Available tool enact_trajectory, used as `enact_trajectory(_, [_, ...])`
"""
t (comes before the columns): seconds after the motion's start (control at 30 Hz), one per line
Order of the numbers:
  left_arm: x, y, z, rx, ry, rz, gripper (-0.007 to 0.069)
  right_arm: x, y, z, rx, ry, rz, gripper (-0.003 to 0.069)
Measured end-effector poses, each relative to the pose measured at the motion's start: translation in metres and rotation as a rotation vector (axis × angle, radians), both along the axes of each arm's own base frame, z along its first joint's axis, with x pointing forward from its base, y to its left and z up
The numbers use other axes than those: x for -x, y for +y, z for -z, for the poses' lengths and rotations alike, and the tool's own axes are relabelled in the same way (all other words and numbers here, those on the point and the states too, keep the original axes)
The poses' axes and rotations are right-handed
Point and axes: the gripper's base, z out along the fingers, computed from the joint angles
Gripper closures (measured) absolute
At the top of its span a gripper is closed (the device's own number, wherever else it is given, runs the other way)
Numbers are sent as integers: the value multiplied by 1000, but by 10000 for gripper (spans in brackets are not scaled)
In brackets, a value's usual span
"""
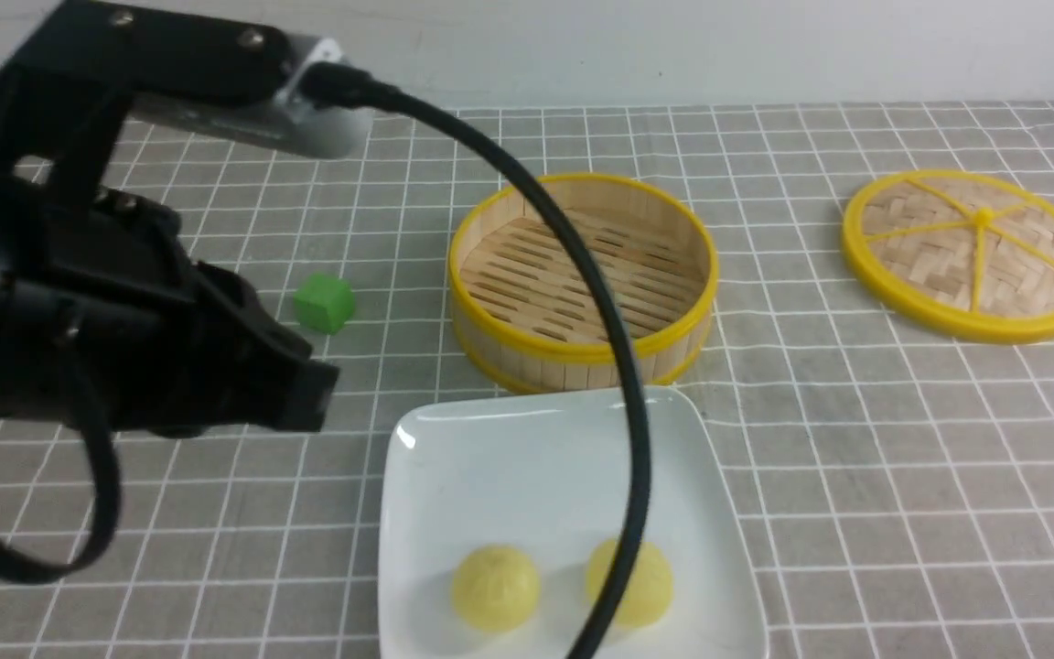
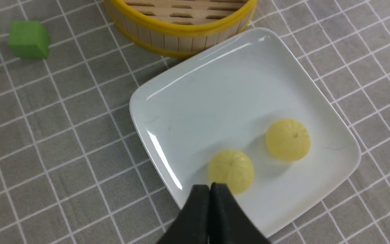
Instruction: Put the steamed buns into the plate on the grey tablecloth.
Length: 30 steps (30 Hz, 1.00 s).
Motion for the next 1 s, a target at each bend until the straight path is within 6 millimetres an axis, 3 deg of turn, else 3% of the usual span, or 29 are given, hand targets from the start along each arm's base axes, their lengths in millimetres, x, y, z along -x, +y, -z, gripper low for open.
enact_trajectory(0.37, [33, 27, -13, 27, 2, -38, 611, 0, 0, 0, -4, 0, 0, 602])
enact_trajectory(0.7, [37, 33, -15, 6, -13, -57, 605, 1, 1, 1, 9, 21, -9, 590])
enact_trajectory(1.0, [34, 37, -15, -32, -44, -76, 602, 1, 1, 1, 196, 24, -71, 571])
